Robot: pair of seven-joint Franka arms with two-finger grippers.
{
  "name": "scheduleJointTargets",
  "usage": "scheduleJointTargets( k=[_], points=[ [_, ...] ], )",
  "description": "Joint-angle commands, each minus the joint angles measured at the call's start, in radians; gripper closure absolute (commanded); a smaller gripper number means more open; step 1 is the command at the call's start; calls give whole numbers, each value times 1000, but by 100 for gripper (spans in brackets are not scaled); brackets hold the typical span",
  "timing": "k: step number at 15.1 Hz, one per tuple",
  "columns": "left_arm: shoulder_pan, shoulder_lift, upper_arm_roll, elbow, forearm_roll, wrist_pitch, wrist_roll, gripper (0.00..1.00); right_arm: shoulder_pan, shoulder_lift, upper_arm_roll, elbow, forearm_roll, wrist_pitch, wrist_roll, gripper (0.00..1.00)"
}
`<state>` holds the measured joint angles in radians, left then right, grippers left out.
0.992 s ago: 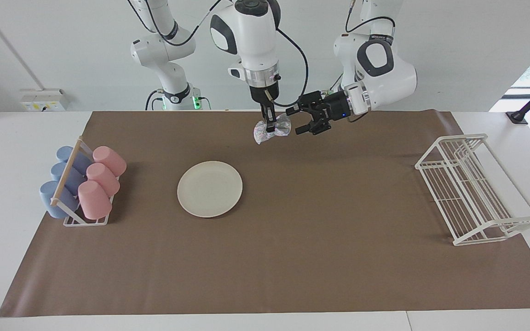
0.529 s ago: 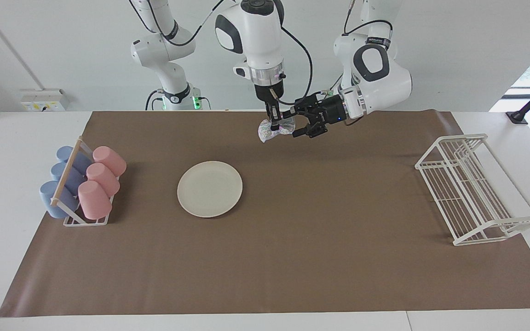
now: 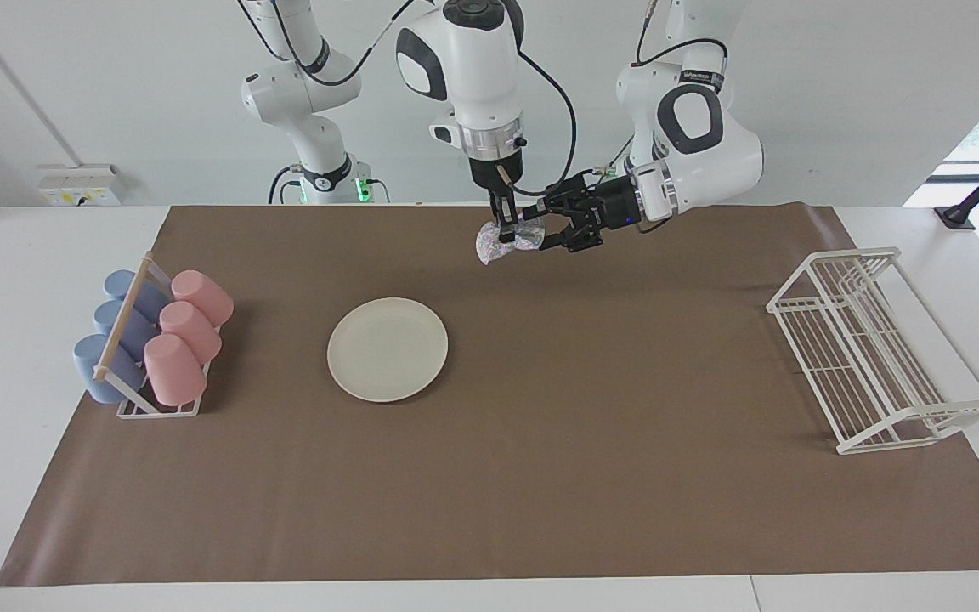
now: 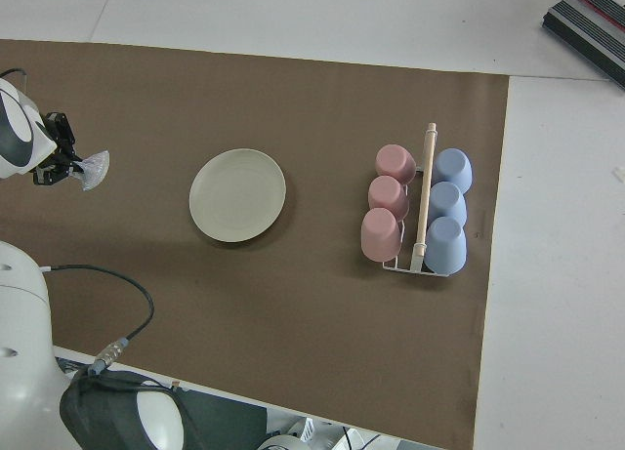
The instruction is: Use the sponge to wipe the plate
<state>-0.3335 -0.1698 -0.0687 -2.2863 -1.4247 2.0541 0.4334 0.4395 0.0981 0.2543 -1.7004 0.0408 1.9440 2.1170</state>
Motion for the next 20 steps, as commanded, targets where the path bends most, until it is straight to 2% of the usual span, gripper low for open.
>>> scheduleJointTargets(
  k=[1,8,11,12,14,16,20],
  points=[
    [11,-22,0,-24,-11,-29,-17,100,-10,12,8,18,-18,10,14,100],
    [13,-31,1,-22,-10,-29,-76,100,-15,14,7,18,-16,12,12,100],
    [13,-33,1,-22,-8,-29,-90,100,-19,11,3,16,-21,10,-43,100],
    [14,-33,1,-22,-8,-31,-90,100,-28,6,3,13,-21,6,-99,57],
    [19,-34,1,-22,-6,-31,-96,100,-47,-1,2,1,-21,4,-173,0],
    [34,-37,1,-24,-3,-31,-97,100,-70,-17,2,-8,-22,-5,-215,0],
    [71,-36,1,-24,39,-31,-111,100,-171,-75,2,-77,-21,-23,-648,0]
  ],
)
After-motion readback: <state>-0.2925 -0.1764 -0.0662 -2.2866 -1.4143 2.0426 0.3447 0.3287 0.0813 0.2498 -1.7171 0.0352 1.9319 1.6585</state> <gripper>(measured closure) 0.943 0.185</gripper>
